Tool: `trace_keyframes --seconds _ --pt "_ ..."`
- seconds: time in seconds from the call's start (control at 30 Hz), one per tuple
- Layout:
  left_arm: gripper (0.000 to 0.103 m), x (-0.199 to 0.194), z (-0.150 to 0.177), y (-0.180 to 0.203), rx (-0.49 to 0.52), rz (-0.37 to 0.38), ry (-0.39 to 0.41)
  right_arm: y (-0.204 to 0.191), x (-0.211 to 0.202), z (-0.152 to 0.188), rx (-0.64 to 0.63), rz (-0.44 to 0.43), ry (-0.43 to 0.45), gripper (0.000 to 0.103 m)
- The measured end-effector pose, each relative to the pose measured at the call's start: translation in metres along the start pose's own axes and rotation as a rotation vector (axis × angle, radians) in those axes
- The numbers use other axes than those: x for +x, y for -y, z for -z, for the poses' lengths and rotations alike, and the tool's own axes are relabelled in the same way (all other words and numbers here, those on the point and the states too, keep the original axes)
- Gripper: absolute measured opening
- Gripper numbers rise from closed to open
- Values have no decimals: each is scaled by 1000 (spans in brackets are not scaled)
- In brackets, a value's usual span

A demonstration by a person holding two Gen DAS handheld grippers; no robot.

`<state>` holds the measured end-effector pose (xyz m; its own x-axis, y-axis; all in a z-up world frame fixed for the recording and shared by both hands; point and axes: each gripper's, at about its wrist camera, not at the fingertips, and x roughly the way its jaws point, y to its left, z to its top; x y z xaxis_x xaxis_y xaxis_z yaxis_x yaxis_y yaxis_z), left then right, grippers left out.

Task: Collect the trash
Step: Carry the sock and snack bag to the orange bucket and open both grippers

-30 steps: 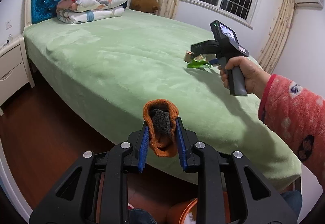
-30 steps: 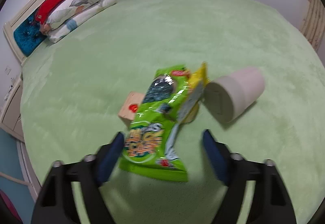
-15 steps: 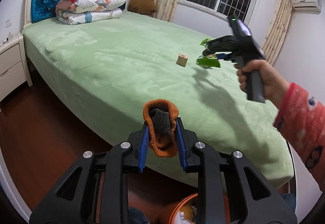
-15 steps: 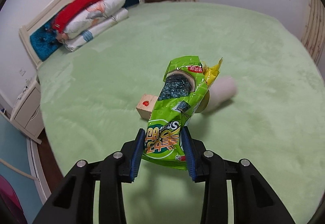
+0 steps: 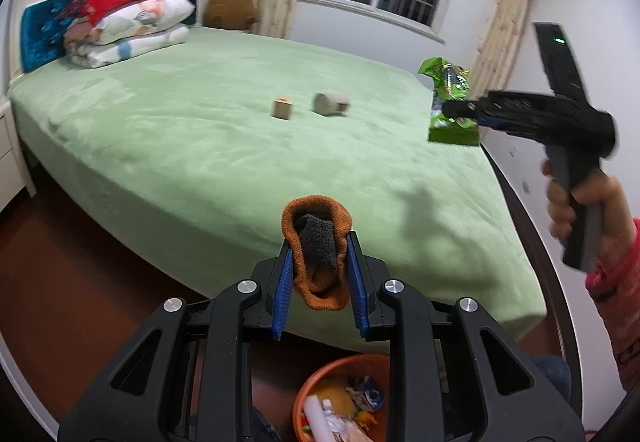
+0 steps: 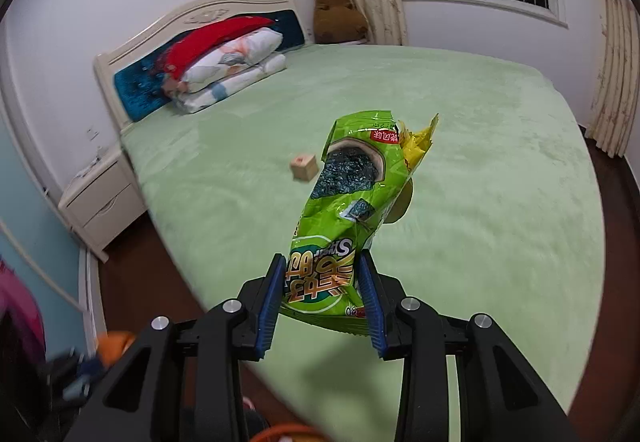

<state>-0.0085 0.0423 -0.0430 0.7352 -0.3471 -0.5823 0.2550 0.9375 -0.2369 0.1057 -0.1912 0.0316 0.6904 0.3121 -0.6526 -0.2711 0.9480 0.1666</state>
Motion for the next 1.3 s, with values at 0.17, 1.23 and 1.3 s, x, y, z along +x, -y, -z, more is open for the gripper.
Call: trace_keyframes --seconds 0.17,1.23,1.3 --pt "24 1 13 27 50 38 -51 -4 -47 56 -26 -52 -17 37" --pt "25 162 236 36 -94 20 -829 7 64 347 194 -97 -647 37" --pt "25 170 244 33 -97 -4 -855 2 75 352 194 -84 -668 37"
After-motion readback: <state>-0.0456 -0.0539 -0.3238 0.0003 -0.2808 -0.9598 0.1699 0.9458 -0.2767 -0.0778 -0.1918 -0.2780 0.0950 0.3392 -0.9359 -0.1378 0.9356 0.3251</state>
